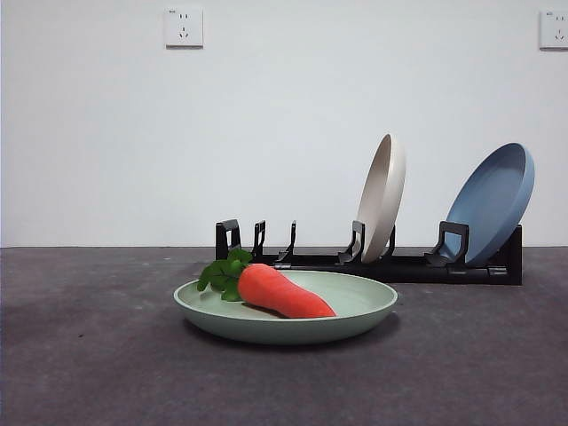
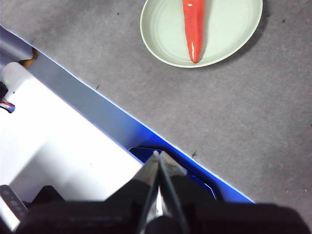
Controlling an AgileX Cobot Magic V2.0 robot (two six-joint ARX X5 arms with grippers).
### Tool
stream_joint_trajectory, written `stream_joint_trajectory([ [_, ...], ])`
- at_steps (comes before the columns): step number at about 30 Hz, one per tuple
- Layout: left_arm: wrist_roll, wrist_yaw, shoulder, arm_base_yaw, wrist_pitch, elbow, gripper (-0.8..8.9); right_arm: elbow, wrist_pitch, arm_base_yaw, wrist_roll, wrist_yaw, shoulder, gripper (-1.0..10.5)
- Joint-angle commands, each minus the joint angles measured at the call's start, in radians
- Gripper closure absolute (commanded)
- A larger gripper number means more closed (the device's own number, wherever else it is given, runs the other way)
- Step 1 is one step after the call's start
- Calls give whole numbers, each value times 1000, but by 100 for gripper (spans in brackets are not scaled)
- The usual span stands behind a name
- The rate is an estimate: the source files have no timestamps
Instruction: Take the green plate from the plate rack,put the plate on the table,take the carrot from the table,put the carrot in the plate
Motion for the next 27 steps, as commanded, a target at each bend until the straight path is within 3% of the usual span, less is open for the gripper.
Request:
stream_joint_trajectory([
  [1,23,6,-90,84,132,-161,817,-6,3,2,6,2,-2,946],
  [6,-37,34,-220,168,277,-430,817,-6,3,2,6,2,-2,946],
  [13,-125,56,-315,223,303,-695,817,-6,3,2,6,2,-2,946],
  [20,-157,56,-396,225,295,-827,817,-6,3,2,6,2,-2,946],
  [27,-156,55,-425,226,158,-830,817,-6,3,2,6,2,-2,946],
])
